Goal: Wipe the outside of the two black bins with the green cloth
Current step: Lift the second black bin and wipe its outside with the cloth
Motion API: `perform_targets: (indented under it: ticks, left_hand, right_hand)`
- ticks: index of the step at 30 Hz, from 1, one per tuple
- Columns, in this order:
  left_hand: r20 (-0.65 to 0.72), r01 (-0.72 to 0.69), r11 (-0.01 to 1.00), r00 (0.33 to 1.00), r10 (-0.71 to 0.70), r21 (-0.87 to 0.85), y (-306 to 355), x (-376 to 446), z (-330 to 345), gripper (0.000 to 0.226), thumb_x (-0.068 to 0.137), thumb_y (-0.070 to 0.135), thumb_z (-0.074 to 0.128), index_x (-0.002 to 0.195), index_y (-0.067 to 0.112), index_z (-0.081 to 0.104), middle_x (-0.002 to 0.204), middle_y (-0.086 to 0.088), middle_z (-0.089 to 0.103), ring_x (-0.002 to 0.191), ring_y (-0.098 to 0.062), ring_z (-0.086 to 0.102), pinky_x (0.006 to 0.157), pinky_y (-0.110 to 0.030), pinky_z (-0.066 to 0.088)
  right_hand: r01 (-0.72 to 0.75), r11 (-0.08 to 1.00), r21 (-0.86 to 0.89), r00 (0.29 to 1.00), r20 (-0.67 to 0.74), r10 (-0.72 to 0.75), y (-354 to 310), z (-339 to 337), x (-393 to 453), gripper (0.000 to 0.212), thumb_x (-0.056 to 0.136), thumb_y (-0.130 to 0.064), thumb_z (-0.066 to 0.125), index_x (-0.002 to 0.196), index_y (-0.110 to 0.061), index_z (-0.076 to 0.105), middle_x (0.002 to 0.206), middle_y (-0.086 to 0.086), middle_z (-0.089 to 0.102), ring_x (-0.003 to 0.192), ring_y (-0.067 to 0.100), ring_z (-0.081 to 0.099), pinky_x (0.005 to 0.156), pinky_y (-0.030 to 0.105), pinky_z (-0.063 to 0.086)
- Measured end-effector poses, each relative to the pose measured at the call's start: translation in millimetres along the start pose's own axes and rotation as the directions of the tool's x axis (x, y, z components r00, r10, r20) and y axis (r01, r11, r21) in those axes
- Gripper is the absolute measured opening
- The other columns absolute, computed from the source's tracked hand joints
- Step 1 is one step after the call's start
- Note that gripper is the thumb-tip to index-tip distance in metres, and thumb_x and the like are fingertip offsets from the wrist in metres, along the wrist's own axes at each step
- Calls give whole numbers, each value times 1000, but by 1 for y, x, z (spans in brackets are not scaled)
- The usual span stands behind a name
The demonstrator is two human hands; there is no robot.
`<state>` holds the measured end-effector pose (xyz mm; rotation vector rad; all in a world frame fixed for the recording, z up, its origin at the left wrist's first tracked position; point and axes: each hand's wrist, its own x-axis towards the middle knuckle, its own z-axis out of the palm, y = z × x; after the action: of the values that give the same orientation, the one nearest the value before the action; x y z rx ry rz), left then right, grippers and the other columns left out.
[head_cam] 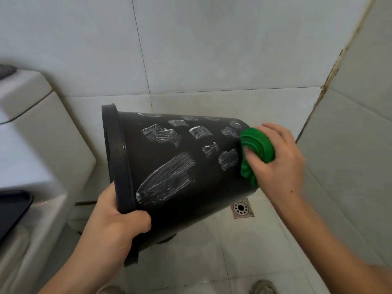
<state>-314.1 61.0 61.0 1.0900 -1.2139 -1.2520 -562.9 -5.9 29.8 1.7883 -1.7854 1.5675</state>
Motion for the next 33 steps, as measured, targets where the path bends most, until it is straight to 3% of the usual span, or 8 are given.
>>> perform_targets:
  ticks: [6,11,16,20,22,25,29,33]
  left_hand:
    - [-8,-34,998,999,34,49,5,1,-7,43,26,22,60,68,17,67,65,-17,52,63,-30,45,62,-41,37]
    - [-15,-41,994,999,43,102,7,-4,0,39,26,15,60,64,23,68,60,-15,46,55,-26,37,50,-35,25]
    - [-14,-37,998,999,37,54,5,0,-1,41,24,22,59,64,20,67,63,-16,45,60,-28,38,45,-38,24]
    - [-47,-27,999,998,29,40,5,-2,-2,41,23,21,60,63,19,67,66,-18,48,64,-32,42,66,-45,31]
    - [-53,-32,999,998,34,43,3,-2,-1,42,22,21,60,64,20,68,66,-19,47,65,-32,41,66,-46,33]
    - [-11,-36,998,999,37,53,1,-1,1,46,24,20,60,69,12,65,62,-25,41,64,-33,39,54,-47,35]
    - [-61,-10,1000,998,10,-2,2,1,1,39,27,0,57,64,10,62,56,-16,44,43,-22,34,35,-31,15]
    - [-30,-34,999,999,35,13,4,-1,1,48,22,13,60,69,7,64,60,-21,47,51,-24,43,41,-31,27]
  right_hand:
    - [501,865,-8,852,183,-491,-19,-9,-30,52,69,-30,68,120,-23,60,129,11,61,114,26,60,94,29,46]
    - [-47,997,59,999,20,46,-10,-5,-3,48,73,-40,58,114,-19,69,121,1,63,103,7,57,89,28,47]
    - [534,844,53,834,131,-536,-34,-12,-37,48,70,-31,72,117,-22,63,125,11,63,111,26,62,94,30,49]
    - [76,995,57,997,26,-78,-10,-13,0,47,71,-42,61,115,-25,66,120,-1,64,101,1,55,88,5,38]
    - [-118,993,15,993,-3,118,-7,-11,7,48,72,-50,54,111,-25,69,116,-5,63,94,-3,52,77,3,34]
    - [74,997,-17,997,33,-74,-30,-6,-14,49,67,-43,59,110,-25,71,122,-2,63,102,17,63,83,21,43]
    - [494,869,17,864,104,-493,-39,-10,-26,46,72,-36,69,115,-22,66,124,11,64,107,26,64,89,30,51]
    - [24,1000,-5,1000,3,-24,-5,-14,6,47,73,-42,59,113,-20,68,119,1,63,102,12,59,81,32,48]
